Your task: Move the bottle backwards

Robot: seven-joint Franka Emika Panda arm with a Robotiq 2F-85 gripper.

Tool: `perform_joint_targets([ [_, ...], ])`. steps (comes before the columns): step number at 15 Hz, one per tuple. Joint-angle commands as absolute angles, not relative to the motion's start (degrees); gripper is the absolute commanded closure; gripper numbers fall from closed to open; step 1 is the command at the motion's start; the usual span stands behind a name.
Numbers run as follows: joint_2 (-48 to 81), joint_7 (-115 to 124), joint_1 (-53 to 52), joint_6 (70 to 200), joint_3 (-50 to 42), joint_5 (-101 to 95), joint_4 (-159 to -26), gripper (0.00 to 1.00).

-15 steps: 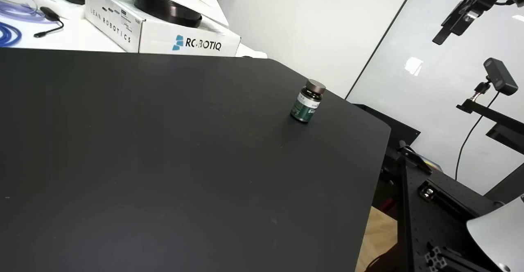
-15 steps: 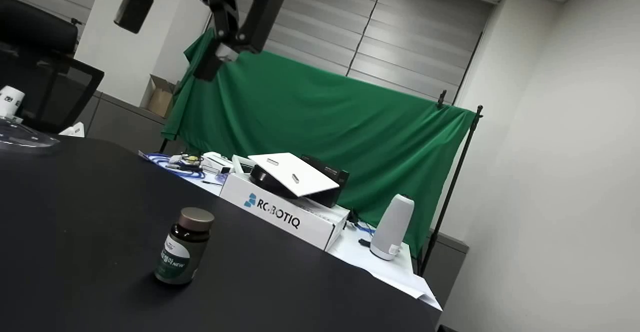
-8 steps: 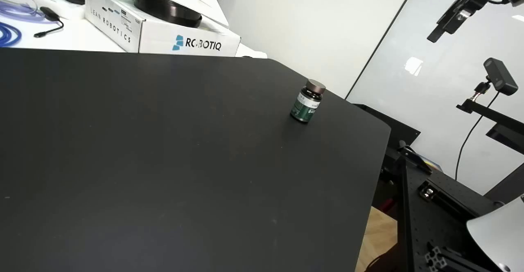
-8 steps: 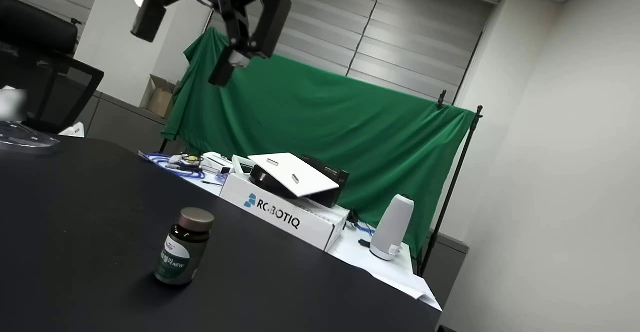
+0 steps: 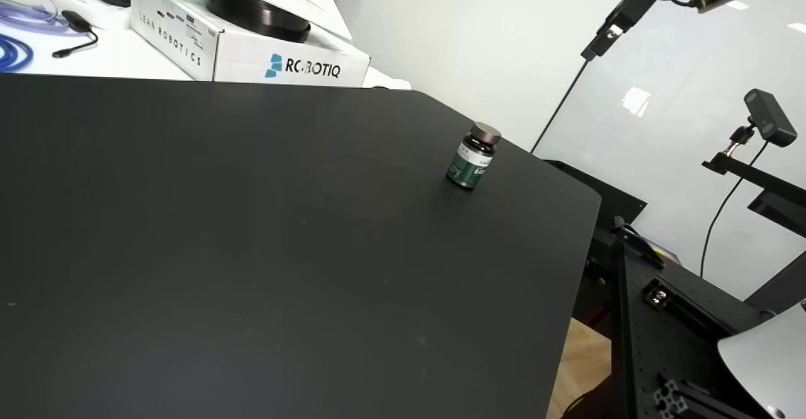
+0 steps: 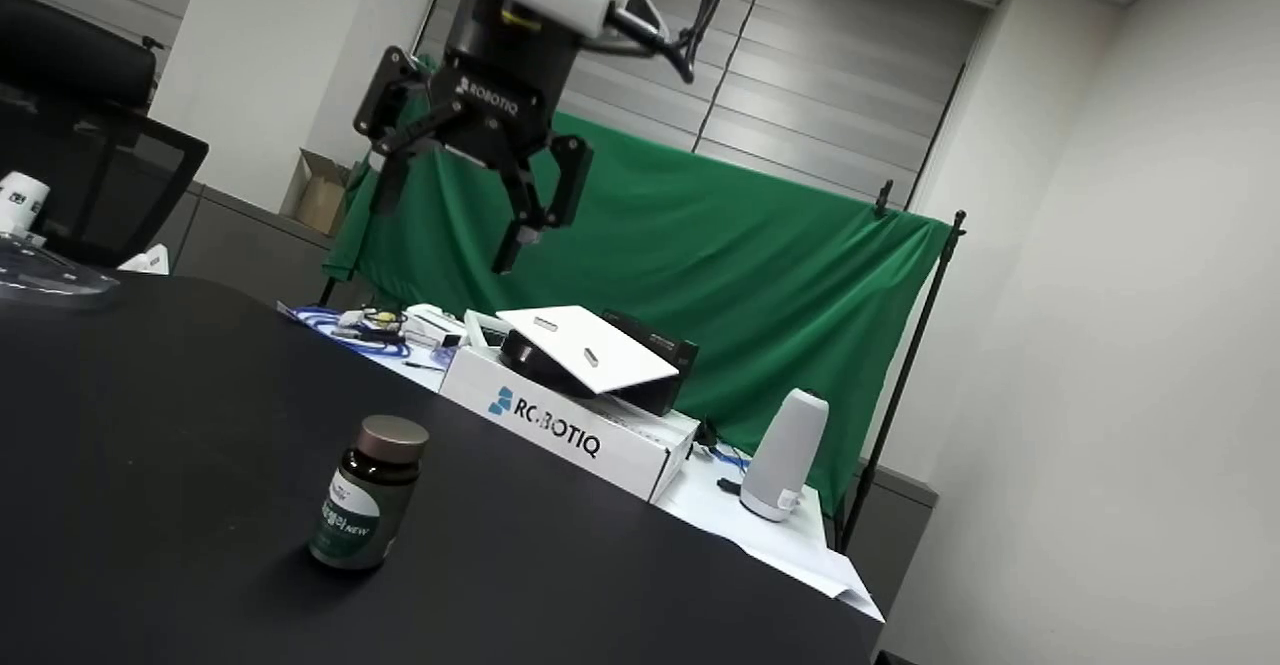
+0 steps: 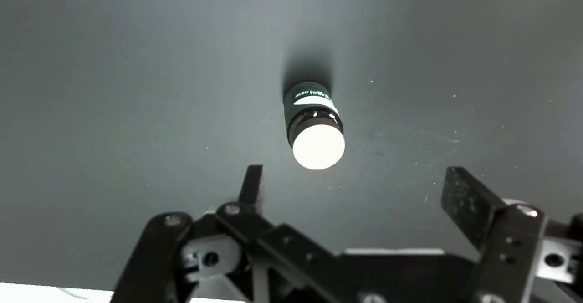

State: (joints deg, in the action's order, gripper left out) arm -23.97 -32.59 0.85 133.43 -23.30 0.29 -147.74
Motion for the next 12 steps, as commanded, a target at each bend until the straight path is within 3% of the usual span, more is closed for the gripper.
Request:
perform_joint_targets([
  [1,-10.52,-34.62,-0.68,136.32,-20.95,3.86,-140.12,0.00],
  [7,4.58,-33.77,2.91,136.52,-14.29,4.04,-129.96,0.00],
  [12,9.60,-30.51,5.99,137.58,-10.27,1.92,-127.55,0.00],
])
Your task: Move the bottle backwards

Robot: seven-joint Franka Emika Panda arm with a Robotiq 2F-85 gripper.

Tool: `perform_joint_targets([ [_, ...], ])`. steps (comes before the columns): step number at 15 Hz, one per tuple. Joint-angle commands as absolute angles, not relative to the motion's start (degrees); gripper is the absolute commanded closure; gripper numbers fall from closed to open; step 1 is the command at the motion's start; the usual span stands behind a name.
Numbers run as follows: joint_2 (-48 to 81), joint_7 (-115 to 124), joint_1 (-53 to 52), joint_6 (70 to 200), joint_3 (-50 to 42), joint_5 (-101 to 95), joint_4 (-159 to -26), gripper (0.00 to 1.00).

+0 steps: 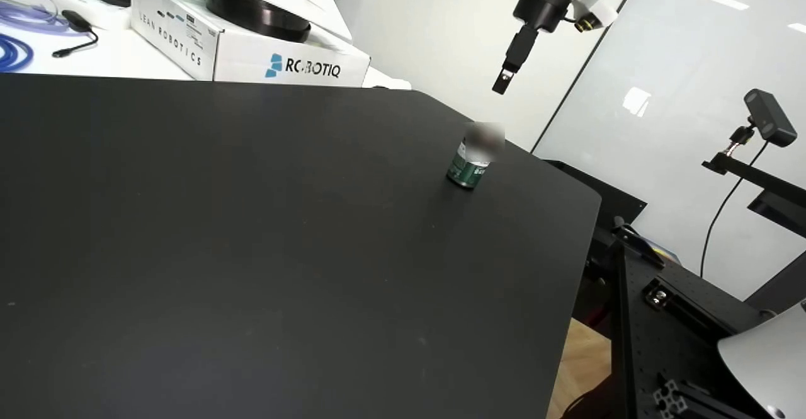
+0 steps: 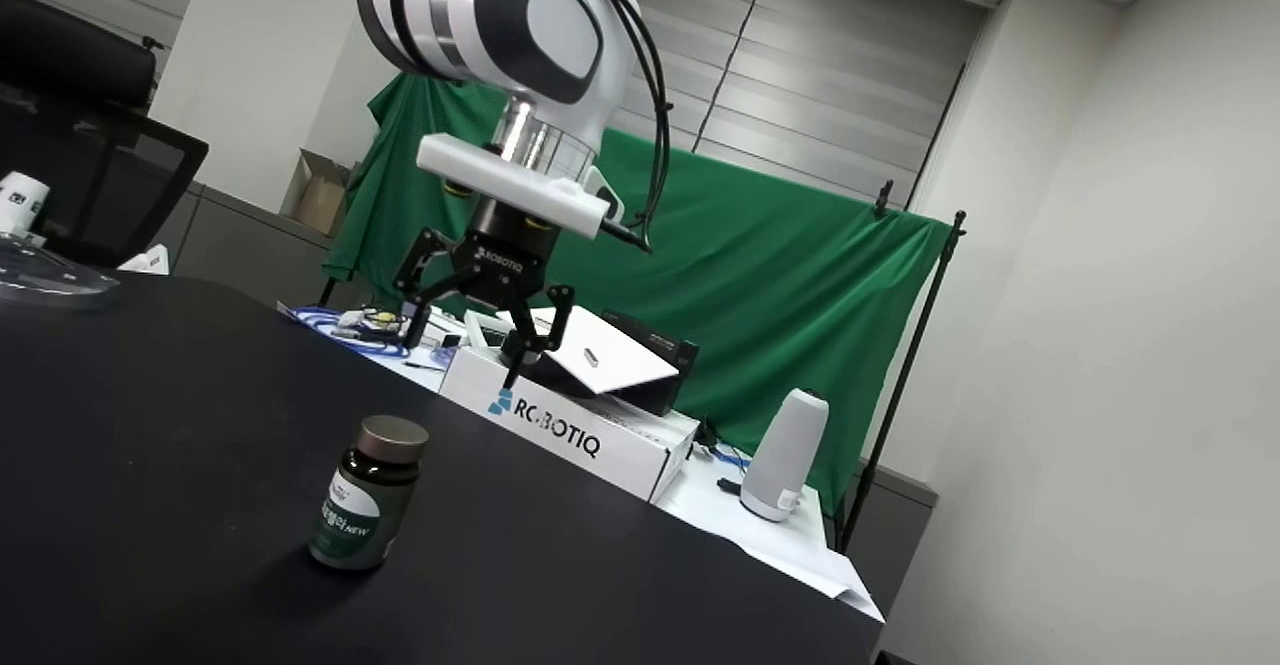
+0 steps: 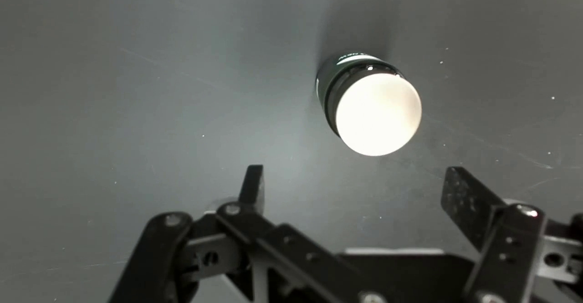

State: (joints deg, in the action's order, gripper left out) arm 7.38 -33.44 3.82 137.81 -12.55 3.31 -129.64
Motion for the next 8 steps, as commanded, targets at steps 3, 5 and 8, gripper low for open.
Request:
perform_joint_targets([
  [3,9.66,-30.56,7.22,139.52,-8.64,3.07,-129.53,0.00],
  [5,9.59,-30.39,7.71,140.15,-7.82,3.38,-130.58,0.00],
  [8,9.12,-29.91,8.01,141.42,-6.92,3.30,-132.44,0.00],
])
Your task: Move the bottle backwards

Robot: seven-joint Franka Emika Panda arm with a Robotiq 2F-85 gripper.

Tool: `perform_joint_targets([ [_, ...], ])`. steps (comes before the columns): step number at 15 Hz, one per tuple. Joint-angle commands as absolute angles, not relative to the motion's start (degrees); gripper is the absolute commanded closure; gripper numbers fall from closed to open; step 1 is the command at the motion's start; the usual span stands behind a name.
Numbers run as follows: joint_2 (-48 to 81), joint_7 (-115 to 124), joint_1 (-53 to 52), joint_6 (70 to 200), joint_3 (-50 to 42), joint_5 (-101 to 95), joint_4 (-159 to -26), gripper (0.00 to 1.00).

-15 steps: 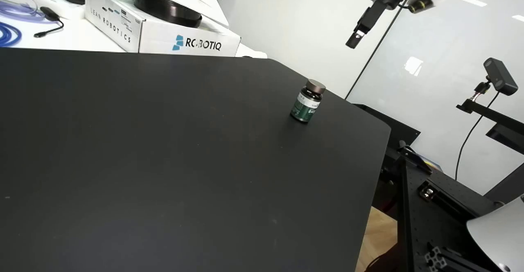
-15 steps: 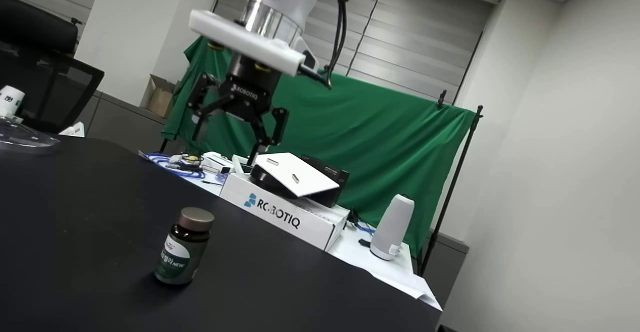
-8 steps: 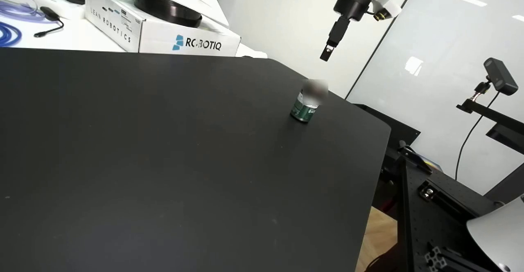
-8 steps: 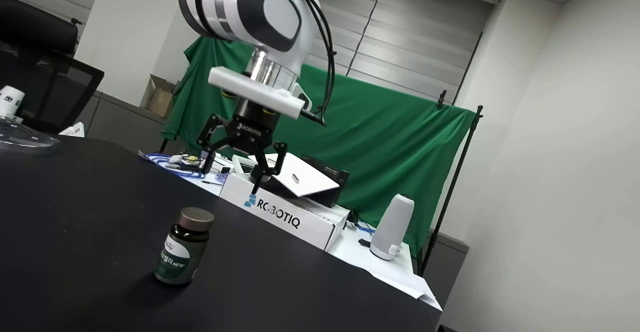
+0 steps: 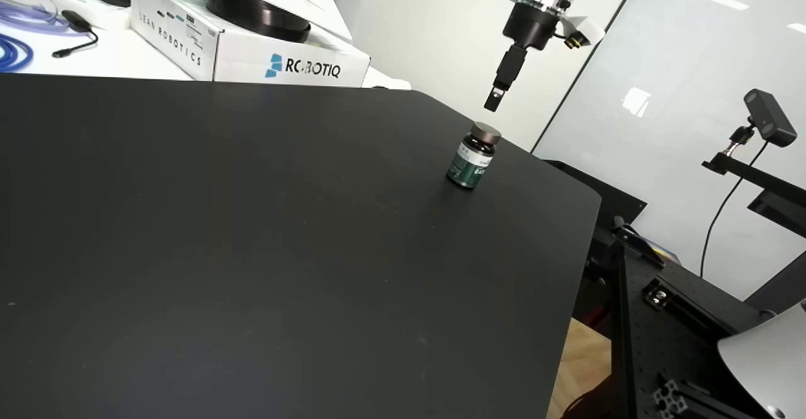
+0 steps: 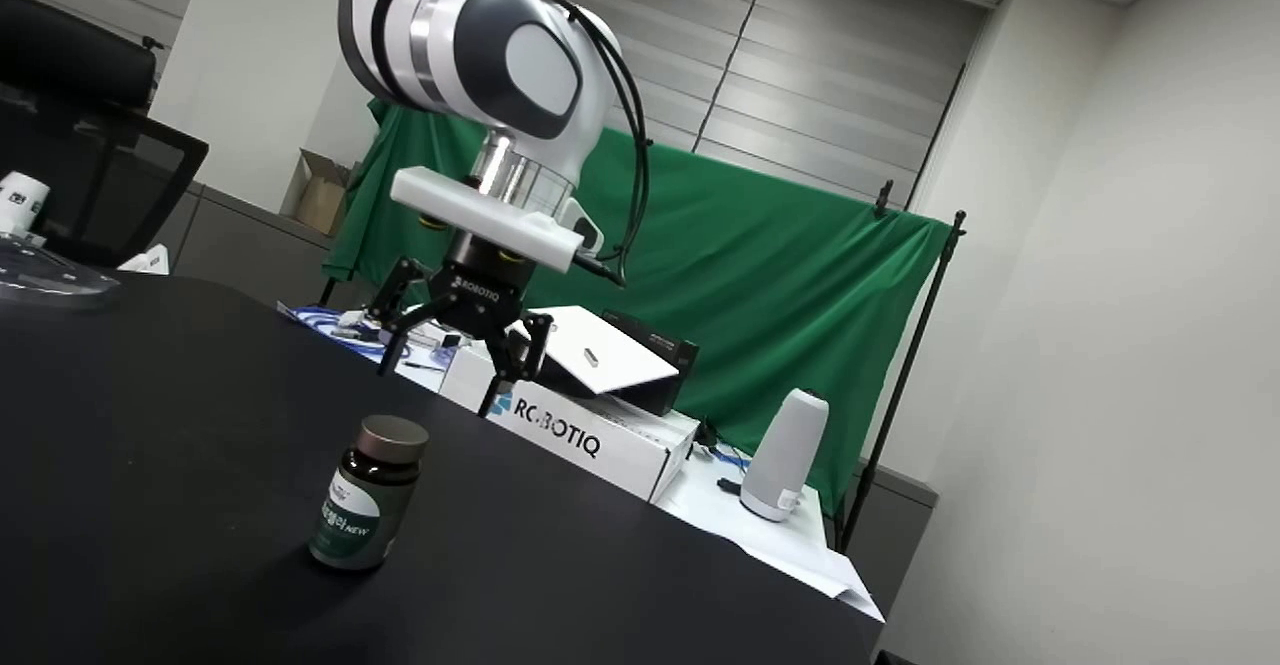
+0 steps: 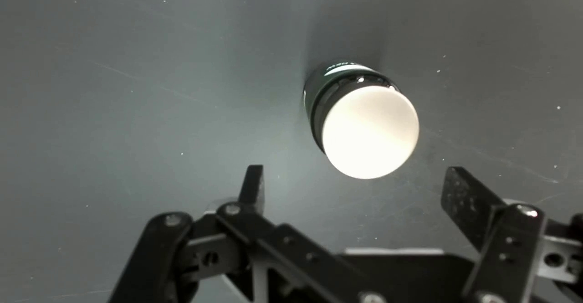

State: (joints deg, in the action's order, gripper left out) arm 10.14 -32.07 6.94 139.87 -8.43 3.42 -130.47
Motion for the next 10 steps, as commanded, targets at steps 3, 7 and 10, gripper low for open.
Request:
perform_joint_targets([
  [3,8.98,-29.56,8.15,143.45,-6.22,3.54,-134.21,0.00],
  [7,9.47,-28.61,8.02,145.64,-5.66,3.07,-135.79,0.00],
  [10,9.54,-27.60,7.95,146.88,-5.53,2.38,-136.90,0.00],
])
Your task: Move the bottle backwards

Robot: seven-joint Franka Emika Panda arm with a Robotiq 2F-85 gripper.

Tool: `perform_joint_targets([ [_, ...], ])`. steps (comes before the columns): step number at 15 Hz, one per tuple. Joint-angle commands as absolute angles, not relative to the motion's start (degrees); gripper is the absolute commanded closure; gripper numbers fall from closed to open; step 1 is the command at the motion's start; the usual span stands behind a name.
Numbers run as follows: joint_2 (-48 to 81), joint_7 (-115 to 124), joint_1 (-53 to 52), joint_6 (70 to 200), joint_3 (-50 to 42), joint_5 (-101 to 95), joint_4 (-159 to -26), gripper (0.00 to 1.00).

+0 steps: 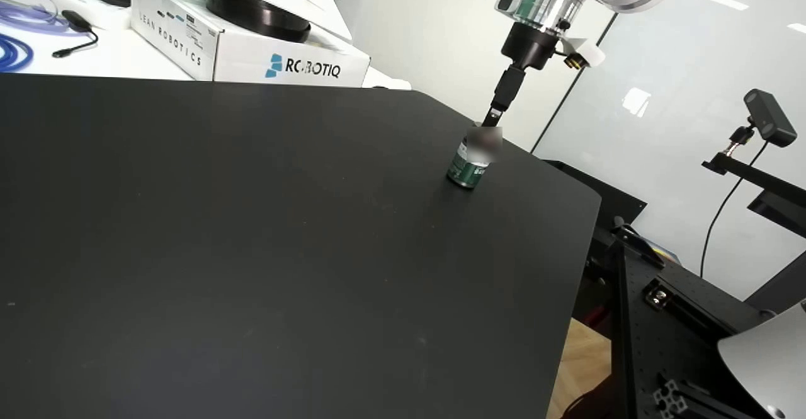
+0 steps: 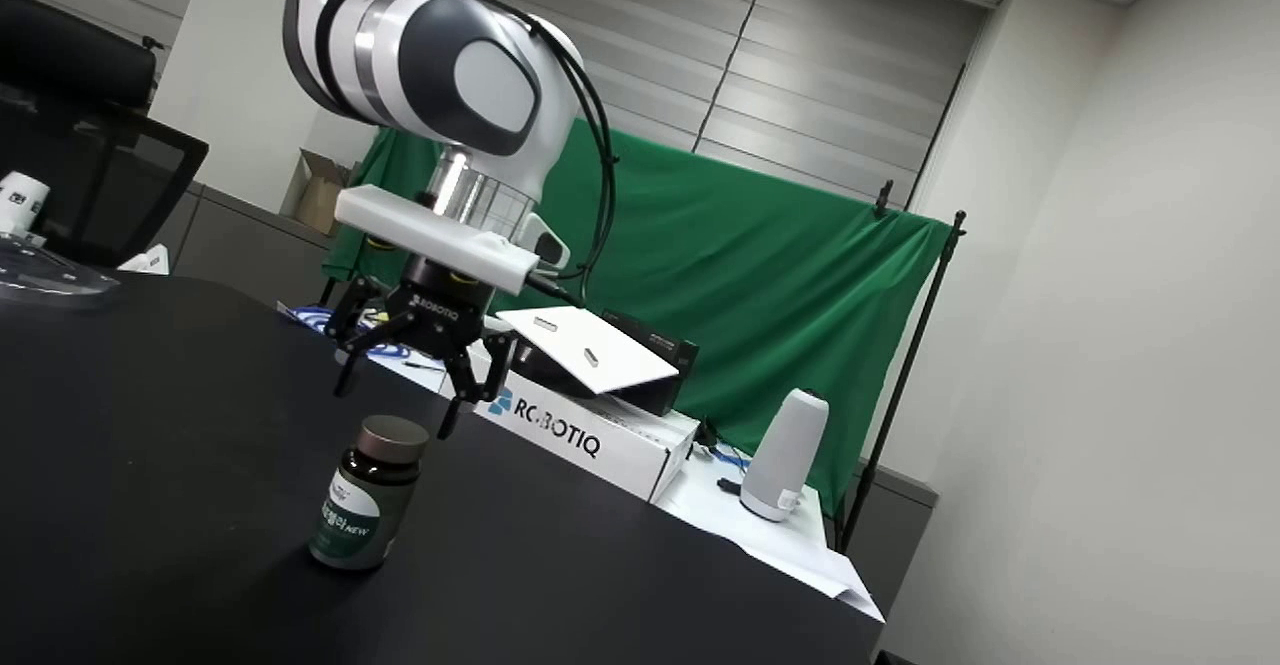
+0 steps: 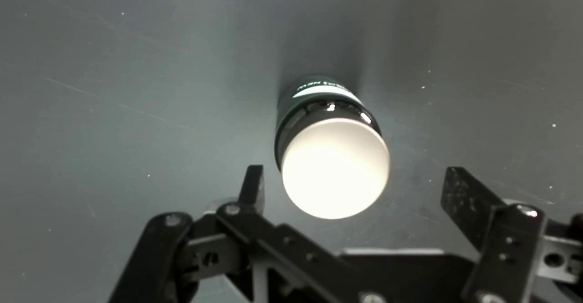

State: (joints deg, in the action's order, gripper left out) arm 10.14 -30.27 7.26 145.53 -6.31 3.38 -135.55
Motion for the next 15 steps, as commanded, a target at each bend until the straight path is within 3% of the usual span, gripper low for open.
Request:
perform_joint_targets([
  [1,9.63,-27.48,7.99,147.08,-5.51,2.38,-137.15,0.00],
  [6,9.97,-26.96,8.06,149.80,-5.66,1.84,-138.25,0.00],
  [7,9.89,-27.06,8.14,151.41,-5.63,1.97,-138.72,0.25],
  [8,9.75,-27.64,8.36,152.77,-5.42,2.69,-139.12,0.26],
  [13,9.72,-28.01,9.23,155.01,-4.68,3.83,-139.75,0.61],
  [15,9.26,-27.92,9.48,151.68,-4.65,4.07,-138.78,0.64],
])
